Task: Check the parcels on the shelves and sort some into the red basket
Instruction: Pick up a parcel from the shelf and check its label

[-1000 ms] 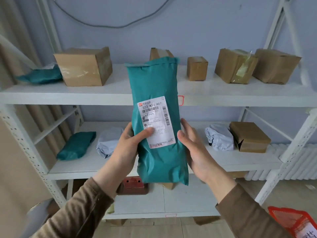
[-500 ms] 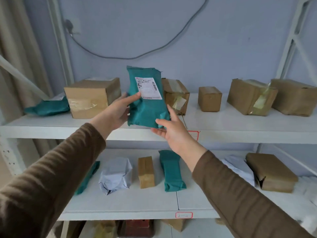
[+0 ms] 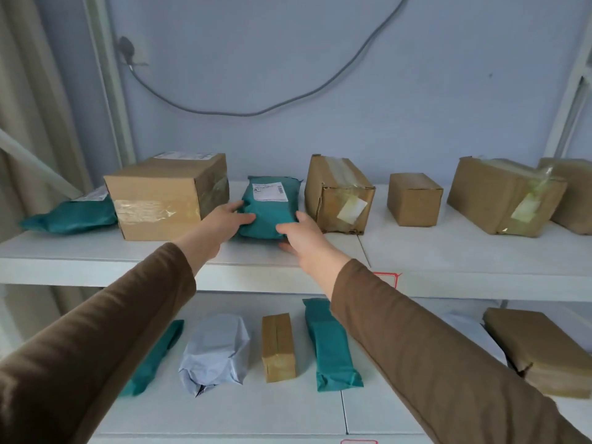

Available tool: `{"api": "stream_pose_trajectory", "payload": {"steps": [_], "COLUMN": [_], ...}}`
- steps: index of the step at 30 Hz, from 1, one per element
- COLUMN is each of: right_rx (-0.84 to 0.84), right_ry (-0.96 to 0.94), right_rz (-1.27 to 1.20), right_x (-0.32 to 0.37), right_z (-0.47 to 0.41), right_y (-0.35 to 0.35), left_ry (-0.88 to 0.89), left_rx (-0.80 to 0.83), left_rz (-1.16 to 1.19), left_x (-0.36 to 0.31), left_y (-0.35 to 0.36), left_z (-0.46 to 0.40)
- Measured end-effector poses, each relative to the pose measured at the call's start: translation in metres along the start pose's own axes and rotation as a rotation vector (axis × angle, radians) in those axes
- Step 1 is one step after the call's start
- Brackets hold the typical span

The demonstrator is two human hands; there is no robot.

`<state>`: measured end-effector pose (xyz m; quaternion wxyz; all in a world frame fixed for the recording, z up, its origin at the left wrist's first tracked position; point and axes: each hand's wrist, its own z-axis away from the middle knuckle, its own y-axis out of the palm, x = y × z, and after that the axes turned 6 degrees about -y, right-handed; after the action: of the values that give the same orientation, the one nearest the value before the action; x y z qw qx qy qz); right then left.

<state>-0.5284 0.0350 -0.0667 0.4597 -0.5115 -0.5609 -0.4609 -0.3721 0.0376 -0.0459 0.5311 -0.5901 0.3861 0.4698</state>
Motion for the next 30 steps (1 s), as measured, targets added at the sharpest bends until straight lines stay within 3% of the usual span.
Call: {"api": "stream_pose_trajectory", "payload": {"steps": [5,8,11,13,17,19,23,30], "right_rx": [-0.269,-0.438,-0.545,-0.545,-0.370,-0.279,-0.238,-0.218], "right_ry": [-0.490,-0.661,-0.620,-0.492,-0.065,0.046,0.049,-0.145], "right_rz": [0.391,0.393,0.309,0.226,-0.028,-0.076,-0.034,-0.155], "right_x": [0.008,0.023,0.035,0.039,0.036,0.030,0.026,0.041], "right_z": [0.021,0.015,-0.006,-0.020,-0.044,-0.049,-0.043,0.039], "right_y": [-0.039,-0.065,-0.092,-0.107,-0.124,-0.127,-0.134,-0.149], "left_ry": [0.291,0.366,0.257,0.138,-0.001,-0.048,-0.068,0.181], "left_rx": [-0.146,-0.062,0.098,0.163,0.239,0.258,0.253,0.224], "left_rz": [-0.117,-0.096,0.038,0.123,0.271,0.316,0.336,0.447], "left_x": [-0.033,-0.058,-0.081,-0.089,-0.089,-0.083,-0.073,-0.065], "left_y": [0.019,0.046,0.080,0.102,0.133,0.138,0.142,0.151], "left_z": [0.014,0.011,0.005,-0.003,-0.019,-0.025,-0.030,0.050]}}
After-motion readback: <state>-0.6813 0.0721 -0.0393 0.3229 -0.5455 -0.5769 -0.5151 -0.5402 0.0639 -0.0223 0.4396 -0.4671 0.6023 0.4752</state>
